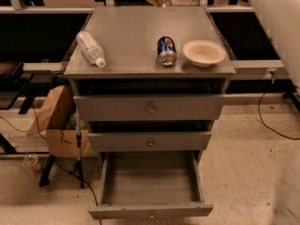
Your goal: Place orange can into bottom drawer
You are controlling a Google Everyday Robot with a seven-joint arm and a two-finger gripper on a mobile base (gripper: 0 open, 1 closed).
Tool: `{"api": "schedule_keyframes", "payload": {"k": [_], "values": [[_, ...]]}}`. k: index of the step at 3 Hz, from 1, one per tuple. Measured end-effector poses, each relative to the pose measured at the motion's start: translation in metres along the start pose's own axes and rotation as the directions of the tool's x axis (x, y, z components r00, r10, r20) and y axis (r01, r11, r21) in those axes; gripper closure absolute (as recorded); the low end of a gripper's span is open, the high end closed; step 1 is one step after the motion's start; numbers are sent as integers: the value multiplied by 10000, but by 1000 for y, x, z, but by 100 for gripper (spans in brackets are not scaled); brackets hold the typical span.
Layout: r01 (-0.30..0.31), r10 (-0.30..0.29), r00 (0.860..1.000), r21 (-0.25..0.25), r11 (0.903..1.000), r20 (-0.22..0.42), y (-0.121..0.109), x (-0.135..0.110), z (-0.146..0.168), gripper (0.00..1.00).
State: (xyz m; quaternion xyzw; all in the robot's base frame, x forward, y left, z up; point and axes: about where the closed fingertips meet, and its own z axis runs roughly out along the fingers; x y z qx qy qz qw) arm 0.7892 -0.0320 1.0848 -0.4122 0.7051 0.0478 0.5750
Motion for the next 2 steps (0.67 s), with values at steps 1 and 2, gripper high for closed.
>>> {"api": "schedule_keyframes", "payload": {"k": [1, 2], "values": [[-570, 457, 9918, 930, 9940, 1192, 5, -33, -76, 100], [-1288, 1019, 9786, 1454, 9810, 1790, 35, -20, -125, 100]]}}
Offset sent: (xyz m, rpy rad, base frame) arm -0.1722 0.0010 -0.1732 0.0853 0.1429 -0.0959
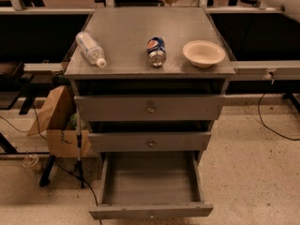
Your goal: Place orange can into bottom drawer
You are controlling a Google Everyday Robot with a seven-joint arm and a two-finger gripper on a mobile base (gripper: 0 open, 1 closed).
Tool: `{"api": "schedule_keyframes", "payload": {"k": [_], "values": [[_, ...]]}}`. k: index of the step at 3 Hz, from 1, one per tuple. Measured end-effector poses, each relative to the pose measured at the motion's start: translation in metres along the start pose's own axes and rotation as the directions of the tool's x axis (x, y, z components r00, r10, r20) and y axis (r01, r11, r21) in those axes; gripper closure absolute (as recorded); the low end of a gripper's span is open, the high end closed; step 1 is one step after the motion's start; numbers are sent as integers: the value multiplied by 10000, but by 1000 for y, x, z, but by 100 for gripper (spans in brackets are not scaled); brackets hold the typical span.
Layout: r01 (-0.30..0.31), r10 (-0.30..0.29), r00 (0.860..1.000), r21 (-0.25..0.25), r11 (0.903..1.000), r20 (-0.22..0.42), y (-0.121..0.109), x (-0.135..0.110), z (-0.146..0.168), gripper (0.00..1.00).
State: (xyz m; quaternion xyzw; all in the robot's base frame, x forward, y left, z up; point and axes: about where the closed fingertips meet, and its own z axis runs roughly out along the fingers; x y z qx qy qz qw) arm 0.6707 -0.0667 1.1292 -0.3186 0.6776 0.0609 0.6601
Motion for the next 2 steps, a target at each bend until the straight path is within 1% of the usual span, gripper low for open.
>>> {"api": "schedule_keyframes", "payload": {"k": [1, 2], "values": [[27, -24, 9985, 45, 10000, -538, -2, 32, -4, 100], [48, -49, 9989, -33, 10000, -473, 1, 27, -1, 100]]}}
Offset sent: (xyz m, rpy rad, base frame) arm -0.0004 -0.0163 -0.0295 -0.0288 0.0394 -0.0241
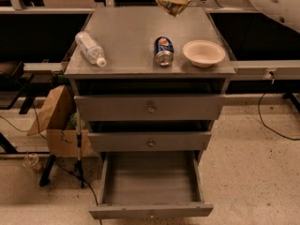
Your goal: Place orange can into bottom drawer
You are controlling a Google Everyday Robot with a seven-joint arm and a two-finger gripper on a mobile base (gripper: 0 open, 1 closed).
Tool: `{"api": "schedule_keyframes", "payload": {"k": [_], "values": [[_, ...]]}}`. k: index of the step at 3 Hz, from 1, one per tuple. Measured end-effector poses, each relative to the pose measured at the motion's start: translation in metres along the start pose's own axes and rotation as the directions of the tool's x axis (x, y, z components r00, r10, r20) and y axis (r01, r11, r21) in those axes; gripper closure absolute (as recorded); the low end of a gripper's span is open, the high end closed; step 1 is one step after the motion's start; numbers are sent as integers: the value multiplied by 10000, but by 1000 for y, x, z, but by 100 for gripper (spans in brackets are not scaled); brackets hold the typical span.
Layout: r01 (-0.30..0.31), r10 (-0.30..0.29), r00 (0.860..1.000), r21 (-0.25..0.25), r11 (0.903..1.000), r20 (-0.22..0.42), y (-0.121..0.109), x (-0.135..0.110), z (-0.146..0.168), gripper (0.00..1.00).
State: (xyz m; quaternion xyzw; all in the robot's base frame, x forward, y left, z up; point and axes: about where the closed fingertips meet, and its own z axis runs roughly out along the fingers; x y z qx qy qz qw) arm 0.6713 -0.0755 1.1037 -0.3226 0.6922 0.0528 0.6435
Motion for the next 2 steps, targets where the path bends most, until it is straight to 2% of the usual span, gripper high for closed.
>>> {"api": "schedule_keyframes", "payload": {"k": [1, 2], "values": [[-158, 159, 9998, -164, 9997, 113, 1, -2, 13, 100], [-275, 301, 9992, -910, 9955, 268, 31, 13, 4, 100]]}}
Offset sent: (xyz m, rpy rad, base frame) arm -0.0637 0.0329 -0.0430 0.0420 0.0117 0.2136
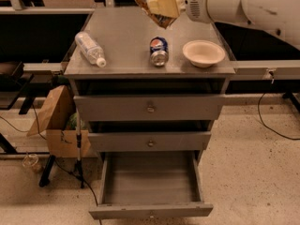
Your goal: Place orange can into bottom drawer
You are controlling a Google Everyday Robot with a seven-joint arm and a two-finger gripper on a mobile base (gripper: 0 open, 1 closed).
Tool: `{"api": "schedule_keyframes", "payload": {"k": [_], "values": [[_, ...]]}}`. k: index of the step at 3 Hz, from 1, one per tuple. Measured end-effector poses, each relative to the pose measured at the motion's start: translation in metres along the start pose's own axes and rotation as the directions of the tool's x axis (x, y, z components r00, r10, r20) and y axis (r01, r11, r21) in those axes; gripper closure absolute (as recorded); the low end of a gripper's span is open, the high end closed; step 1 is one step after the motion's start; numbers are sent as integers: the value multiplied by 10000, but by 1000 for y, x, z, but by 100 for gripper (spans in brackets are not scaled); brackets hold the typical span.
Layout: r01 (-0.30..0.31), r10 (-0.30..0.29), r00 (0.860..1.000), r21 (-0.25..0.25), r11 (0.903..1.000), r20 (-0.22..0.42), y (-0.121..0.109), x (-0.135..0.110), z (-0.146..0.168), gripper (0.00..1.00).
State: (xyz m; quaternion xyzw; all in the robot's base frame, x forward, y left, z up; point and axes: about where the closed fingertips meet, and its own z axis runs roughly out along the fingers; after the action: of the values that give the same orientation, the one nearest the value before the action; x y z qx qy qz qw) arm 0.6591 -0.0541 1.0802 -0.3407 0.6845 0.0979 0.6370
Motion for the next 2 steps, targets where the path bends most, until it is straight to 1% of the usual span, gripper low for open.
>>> {"api": "schedule_keyframes", "payload": {"k": [1, 2], "values": [[12, 8, 9998, -936, 9956, 213, 50, 18, -21, 100], [-548, 382, 9958, -2084, 9765, -827, 126, 101, -38, 100]]}}
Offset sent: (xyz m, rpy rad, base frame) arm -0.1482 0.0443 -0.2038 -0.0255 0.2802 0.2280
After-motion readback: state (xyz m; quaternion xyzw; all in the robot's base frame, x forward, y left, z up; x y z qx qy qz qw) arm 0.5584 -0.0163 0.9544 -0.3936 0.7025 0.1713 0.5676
